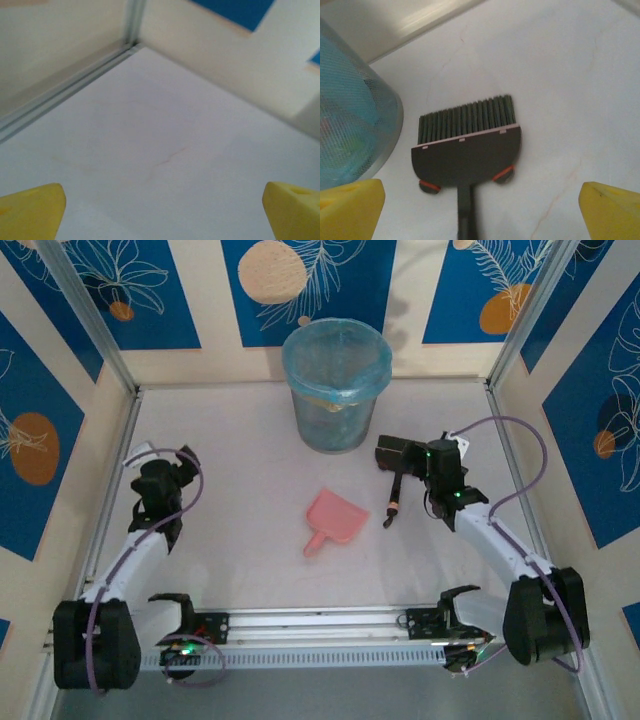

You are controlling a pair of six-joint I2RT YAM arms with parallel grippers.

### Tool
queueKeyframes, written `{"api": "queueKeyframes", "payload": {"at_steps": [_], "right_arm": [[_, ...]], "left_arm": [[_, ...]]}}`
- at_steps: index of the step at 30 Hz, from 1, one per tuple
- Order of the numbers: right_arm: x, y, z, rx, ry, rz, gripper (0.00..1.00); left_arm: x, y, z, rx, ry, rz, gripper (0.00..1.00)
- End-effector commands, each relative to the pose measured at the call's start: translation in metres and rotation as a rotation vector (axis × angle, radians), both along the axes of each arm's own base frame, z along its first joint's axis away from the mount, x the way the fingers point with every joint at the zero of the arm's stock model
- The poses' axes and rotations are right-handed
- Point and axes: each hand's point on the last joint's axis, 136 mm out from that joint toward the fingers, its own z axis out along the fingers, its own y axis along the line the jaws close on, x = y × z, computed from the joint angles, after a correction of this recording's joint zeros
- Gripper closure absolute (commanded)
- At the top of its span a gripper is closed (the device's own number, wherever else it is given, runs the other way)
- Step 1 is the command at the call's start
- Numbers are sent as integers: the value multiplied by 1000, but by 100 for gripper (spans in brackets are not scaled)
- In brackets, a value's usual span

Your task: Sweep away the paper scraps from the table

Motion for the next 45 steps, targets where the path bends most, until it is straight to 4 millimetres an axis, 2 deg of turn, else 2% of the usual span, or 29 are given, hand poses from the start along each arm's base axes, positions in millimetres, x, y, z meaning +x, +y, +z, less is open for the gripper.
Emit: {"api": "queueKeyframes", "payload": {"at_steps": [1,4,6,7,10,12,15,19,26,28,31,33,36,39,42,45], "right_arm": [[20,-9,8,-220,-121,112,1],[24,-17,-27,-253,-44,166,1],[21,-29,-49,-236,10,108,1],[21,-31,-56,-198,9,104,1],[25,-20,-54,-181,-32,183,1],[25,-13,-50,-195,-68,241,1],[24,-2,-44,-206,-137,310,1],[24,-5,-41,-206,-203,291,1],[34,4,-52,-230,-171,313,1],[34,6,-53,-246,-170,313,1],[32,5,-52,-256,-182,300,1],[27,3,-48,-274,-216,277,1],[21,4,-50,-271,-251,283,1],[20,4,-58,-267,-264,292,1],[21,8,-57,-288,-260,300,1],[30,1,-60,-262,-213,266,1]], "left_arm": [[13,20,27,111,-106,30,0],[26,21,-2,149,32,-29,0],[35,16,-19,163,79,-82,0],[39,13,-28,162,104,-107,0],[47,7,-50,135,181,-166,0],[55,-5,-53,136,189,-250,0],[57,-10,-59,131,199,-281,0],[55,-19,-66,177,191,-313,0],[46,-56,-70,325,102,-421,0],[41,-65,-68,362,27,-441,0],[35,-68,-78,377,2,-442,0],[36,-72,-76,396,-9,-453,0],[42,-75,-79,396,25,-476,0],[47,-73,-82,388,68,-468,0],[47,-72,-83,388,70,-466,0],[47,-73,-82,394,67,-466,0]]}}
